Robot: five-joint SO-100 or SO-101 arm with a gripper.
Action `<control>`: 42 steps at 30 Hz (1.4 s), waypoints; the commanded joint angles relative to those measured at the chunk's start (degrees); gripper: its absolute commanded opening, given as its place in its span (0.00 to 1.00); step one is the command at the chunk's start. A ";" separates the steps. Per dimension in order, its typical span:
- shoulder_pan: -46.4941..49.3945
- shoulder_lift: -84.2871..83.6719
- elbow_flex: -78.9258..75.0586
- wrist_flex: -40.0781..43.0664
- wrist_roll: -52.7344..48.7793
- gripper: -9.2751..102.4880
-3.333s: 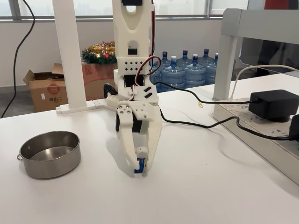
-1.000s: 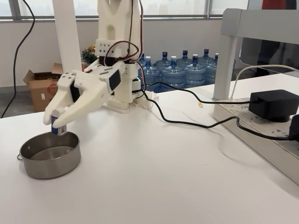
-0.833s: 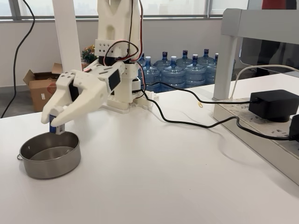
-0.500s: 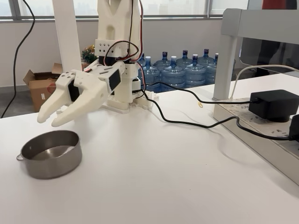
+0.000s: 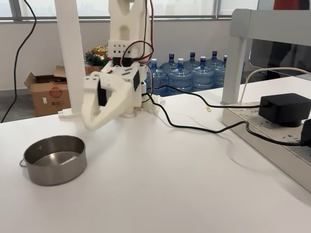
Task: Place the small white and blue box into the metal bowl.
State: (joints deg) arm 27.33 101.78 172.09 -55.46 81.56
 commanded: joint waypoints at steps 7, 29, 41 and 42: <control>-23.73 0.44 -0.97 -0.09 -14.15 0.05; -38.67 73.56 12.39 77.08 -71.46 0.05; -37.97 98.61 11.87 115.49 -71.37 0.05; -37.97 98.79 11.87 116.02 -71.37 0.05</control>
State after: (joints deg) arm -11.16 198.37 181.41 57.66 10.55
